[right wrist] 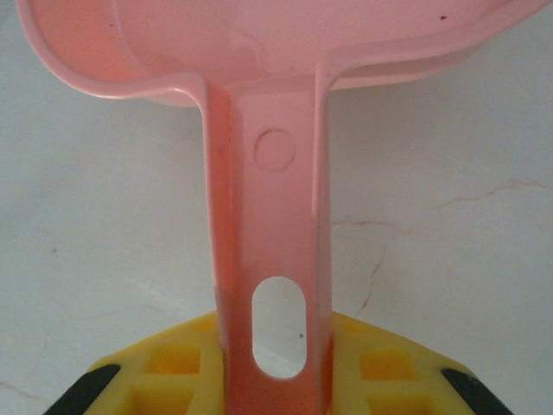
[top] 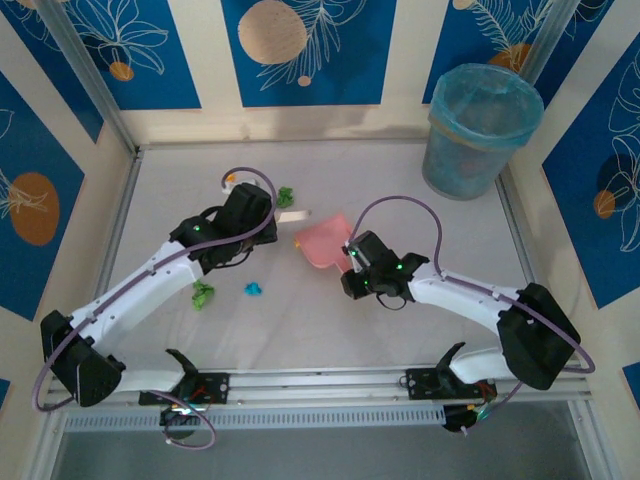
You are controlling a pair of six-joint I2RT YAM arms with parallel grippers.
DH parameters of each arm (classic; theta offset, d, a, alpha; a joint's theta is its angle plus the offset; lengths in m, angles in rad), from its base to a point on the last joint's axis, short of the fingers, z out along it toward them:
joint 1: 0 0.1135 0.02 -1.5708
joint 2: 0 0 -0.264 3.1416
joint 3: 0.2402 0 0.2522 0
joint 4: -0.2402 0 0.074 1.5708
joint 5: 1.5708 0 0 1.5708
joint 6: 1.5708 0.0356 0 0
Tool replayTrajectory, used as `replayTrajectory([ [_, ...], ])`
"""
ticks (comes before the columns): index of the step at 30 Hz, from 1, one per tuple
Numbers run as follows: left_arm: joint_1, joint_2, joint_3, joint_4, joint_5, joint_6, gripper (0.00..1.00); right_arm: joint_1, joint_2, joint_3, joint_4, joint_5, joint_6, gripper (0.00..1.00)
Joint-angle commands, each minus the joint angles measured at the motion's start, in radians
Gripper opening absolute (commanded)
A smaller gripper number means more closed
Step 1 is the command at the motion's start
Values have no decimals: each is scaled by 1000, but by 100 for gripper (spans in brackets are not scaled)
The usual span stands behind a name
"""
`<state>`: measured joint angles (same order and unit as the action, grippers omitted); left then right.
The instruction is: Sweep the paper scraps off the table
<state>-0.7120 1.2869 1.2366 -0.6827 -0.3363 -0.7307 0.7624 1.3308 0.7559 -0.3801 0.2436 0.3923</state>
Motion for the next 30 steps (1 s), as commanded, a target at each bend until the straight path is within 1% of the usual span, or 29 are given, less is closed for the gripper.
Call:
replayTrajectory([
  [1, -5, -1, 39, -32, -14, 34, 0, 28, -48, 47, -42, -68, -18, 0],
  [4, -5, -1, 34, -34, -27, 37, 0, 34, -90, 56, -69, -113, -13, 0],
  [6, -3, 0, 25, -29, -24, 38, 0, 29, -92, 75, -119, -144, -8, 0],
  [9, 1, -1, 16, -34, -24, 34, 0, 27, -47, 165, -258, -203, 49, 0],
  [12, 7, -3, 8, -32, -23, 37, 0, 34, 19, 260, -369, -214, 135, 0],
  [14, 13, -2, -4, -20, -20, 42, 0, 42, 58, 297, -405, -217, 141, 0],
  [17, 19, 8, -2, -8, 4, 65, 0, 77, 69, 266, -374, -192, 118, 0],
  [21, 22, 34, 27, -34, 14, 65, 0, 145, 11, 117, -206, -146, 112, 0],
  [24, 23, 27, -2, 8, 9, 66, 0, 137, 6, 40, -102, -157, 123, 0],
  [26, 23, 30, -13, 37, 24, 79, 0, 137, 40, 39, -92, -153, 99, 0],
  [28, 23, 39, -17, 60, 38, 84, 0, 138, 96, 55, -116, -87, 103, 0],
  [30, 23, 53, -14, 69, 46, 90, 0, 134, 157, 78, -138, -65, 109, 0],
])
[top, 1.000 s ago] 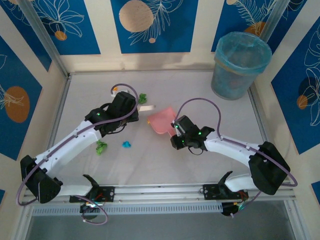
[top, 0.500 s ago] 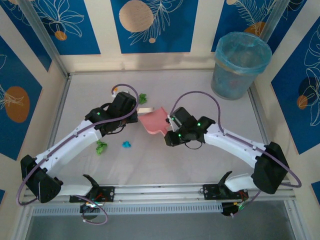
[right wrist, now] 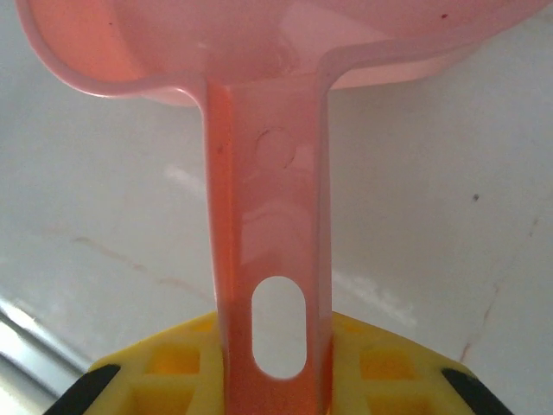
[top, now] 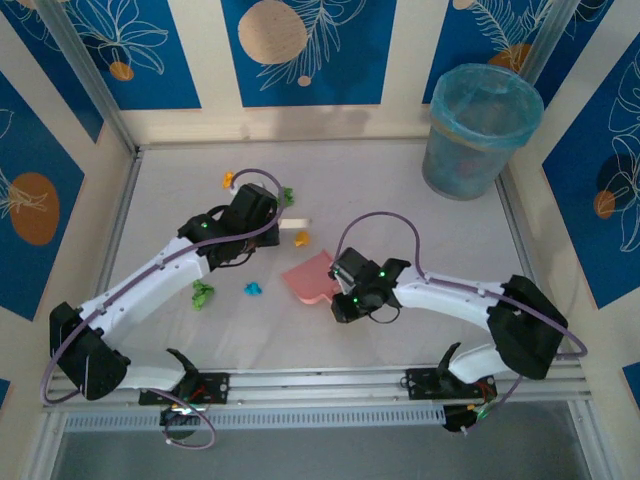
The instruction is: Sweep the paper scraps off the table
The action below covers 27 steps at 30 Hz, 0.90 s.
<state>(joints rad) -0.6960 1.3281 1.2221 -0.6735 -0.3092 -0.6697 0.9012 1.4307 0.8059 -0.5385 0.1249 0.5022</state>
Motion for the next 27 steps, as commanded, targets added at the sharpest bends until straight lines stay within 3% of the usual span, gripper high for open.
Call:
replayTrajectory([
  [1, 7, 22, 4, 61, 20, 29, 0, -4, 87, 38, 22, 46, -4, 0],
  [7, 0, 66, -17, 97, 19, 17, 0, -1, 188, 61, 32, 65, 0, 0],
  [18, -28, 87, -30, 124, 56, 30, 0, -22, 173, 47, 49, 44, -23, 0],
  [27, -34, 65, -57, 130, 52, 29, 0, 3, 128, 168, -174, 29, 9, 0],
])
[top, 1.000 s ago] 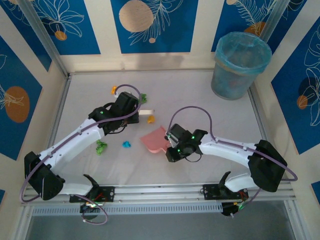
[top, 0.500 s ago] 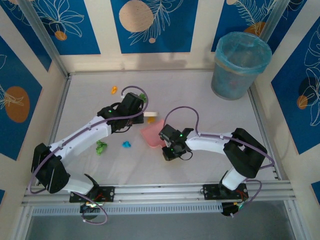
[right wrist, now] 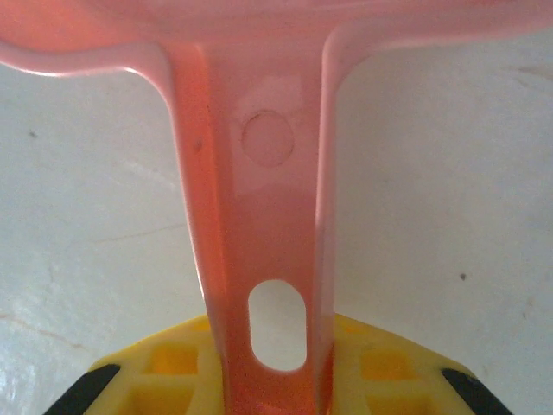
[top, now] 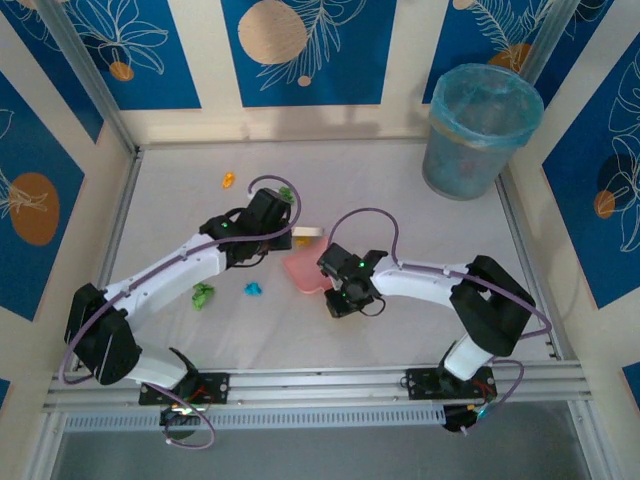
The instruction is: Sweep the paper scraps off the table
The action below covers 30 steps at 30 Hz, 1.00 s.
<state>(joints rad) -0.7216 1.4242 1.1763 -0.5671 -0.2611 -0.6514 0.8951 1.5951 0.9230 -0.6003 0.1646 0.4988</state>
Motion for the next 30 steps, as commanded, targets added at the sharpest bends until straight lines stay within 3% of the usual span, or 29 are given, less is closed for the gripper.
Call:
replayTrajectory([
  [1, -10, -33, -13, 25, 2, 13, 0, 10, -37, 69, -145, -10, 14, 0],
  [5, -10, -35, -14, 30, 16, 16, 0, -4, -31, 127, -202, -22, 0, 0],
  [10, -10, -43, -13, 31, 30, 15, 0, -28, -10, 145, -220, -134, -32, 0],
  [16, -9, -51, -20, 35, 35, 17, 0, -46, -32, 125, -269, -128, -45, 0],
  [30, -9, -60, -32, 41, 36, 13, 0, -63, 7, 63, -102, -107, -35, 13],
])
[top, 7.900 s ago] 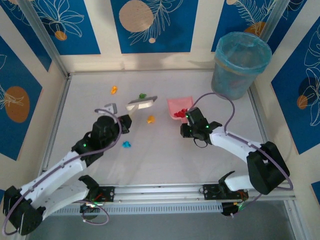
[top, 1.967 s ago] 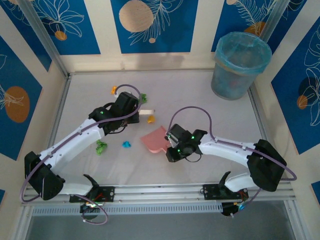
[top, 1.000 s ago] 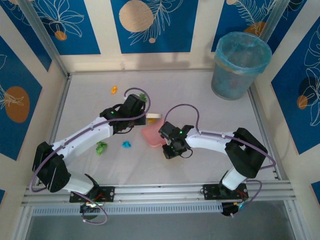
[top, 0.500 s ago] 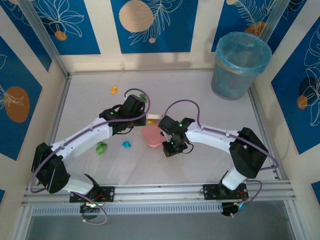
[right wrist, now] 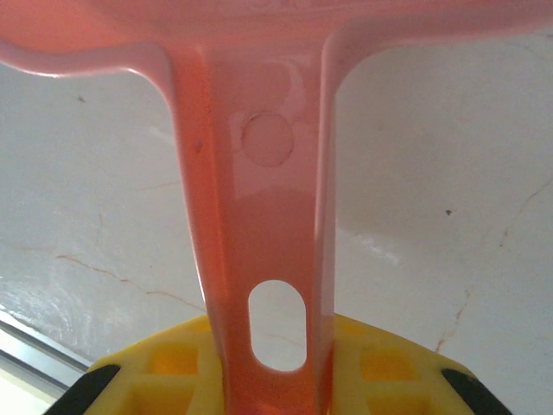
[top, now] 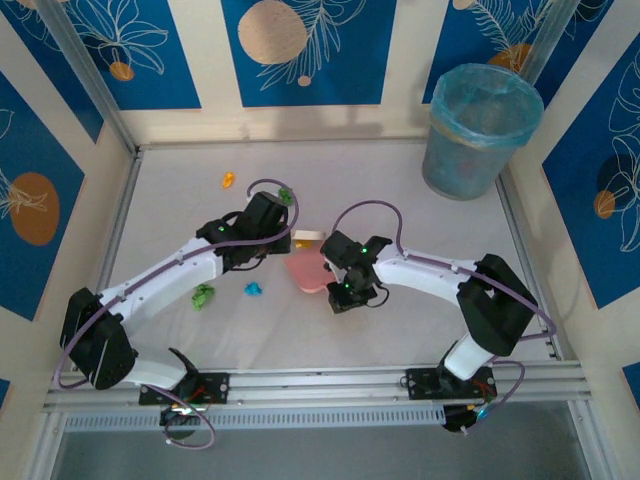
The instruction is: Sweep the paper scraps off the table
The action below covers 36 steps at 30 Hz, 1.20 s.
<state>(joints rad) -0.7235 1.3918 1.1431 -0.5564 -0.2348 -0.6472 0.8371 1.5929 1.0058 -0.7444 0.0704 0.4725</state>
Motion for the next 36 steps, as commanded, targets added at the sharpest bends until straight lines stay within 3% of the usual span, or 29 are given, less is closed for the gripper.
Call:
replayTrajectory([
  [1, -8, -30, 1, 32, 8, 9, 0, -8, 13, -25, 52, -15, -9, 13],
  [13, -5, 6, 29, 27, -12, 6, 0, 23, 28, -56, 94, 38, -15, 19],
  [22, -5, 44, 47, 39, 74, -8, 0, 28, 29, -65, 104, 62, -11, 23],
  [31, -5, 28, 43, 42, 120, -9, 0, 20, -27, -11, -41, -31, 25, 24],
  [36, -6, 4, 19, 45, 148, -8, 0, -2, 1, 41, -107, -12, 11, 23],
])
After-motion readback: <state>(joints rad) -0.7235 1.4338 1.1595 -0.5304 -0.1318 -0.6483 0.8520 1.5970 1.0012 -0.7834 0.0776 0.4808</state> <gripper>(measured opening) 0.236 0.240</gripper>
